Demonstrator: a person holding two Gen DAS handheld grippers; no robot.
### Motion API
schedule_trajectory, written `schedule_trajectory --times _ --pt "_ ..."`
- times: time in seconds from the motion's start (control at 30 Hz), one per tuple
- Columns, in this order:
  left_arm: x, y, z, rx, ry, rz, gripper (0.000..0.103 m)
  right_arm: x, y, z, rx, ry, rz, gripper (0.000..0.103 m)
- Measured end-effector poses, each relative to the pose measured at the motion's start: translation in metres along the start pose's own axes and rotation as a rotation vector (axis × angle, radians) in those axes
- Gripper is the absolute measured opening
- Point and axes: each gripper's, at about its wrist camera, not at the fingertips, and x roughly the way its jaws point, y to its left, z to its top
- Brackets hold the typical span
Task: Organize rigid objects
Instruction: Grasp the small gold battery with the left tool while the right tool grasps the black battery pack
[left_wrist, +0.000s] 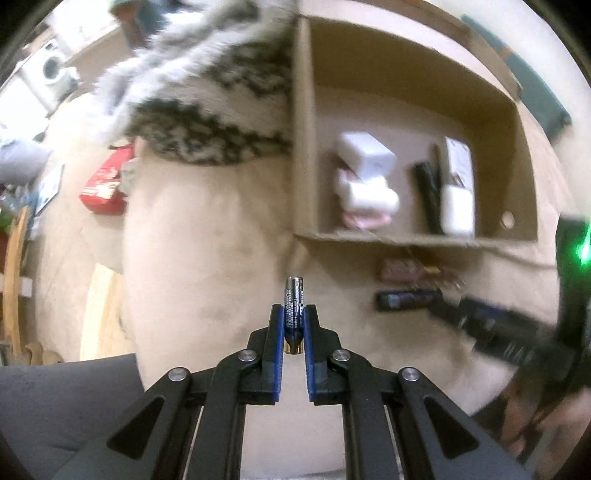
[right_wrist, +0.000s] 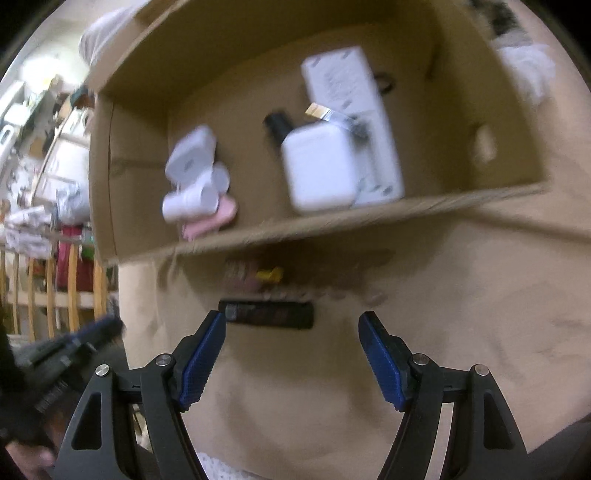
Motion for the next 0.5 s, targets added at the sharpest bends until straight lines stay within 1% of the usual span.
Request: schedule_trajectory --times 0.03,0.1,0.13,0.17,0.23,0.3,0.37,0.5 --pt "0.000 0.006 0.002 -0.032 -0.003 -0.006 0.009 0.006 0.006 -0.003 -0.001 0.010 -0.003 0.078" --pt "0.001 0.003 0.004 -0.075 0.005 -0.036 0.009 0.019 0.018 -0.007 0.002 0.025 -0.020 0.078" --pt "0.000 0.000 0.003 -0.087 0.002 -0.042 0.009 0.024 0.024 -0.008 -0.003 0.021 -0.045 0.082" --pt "-0.001 0.000 0.003 -0.094 -0.007 -0.043 0.009 0.029 0.030 -0.008 -0.017 0.013 -0.080 0.091" --pt "-0.002 -0.002 0.002 -0.098 -0.018 -0.042 0.009 0.038 0.043 -0.008 -0.048 -0.010 -0.165 0.097" --pt "-0.002 -0.002 0.000 -0.102 -0.016 -0.050 0.009 0.048 0.052 -0.007 -0.066 -0.010 -0.222 0.097" --pt "-0.001 -0.001 0.000 -0.108 -0.009 -0.054 0.009 0.055 0.057 -0.008 -0.058 -0.017 -0.273 0.099" --pt "-0.001 0.001 0.000 -0.113 -0.003 -0.053 0.009 0.059 0.066 -0.012 -0.074 -0.040 -0.330 0.100"
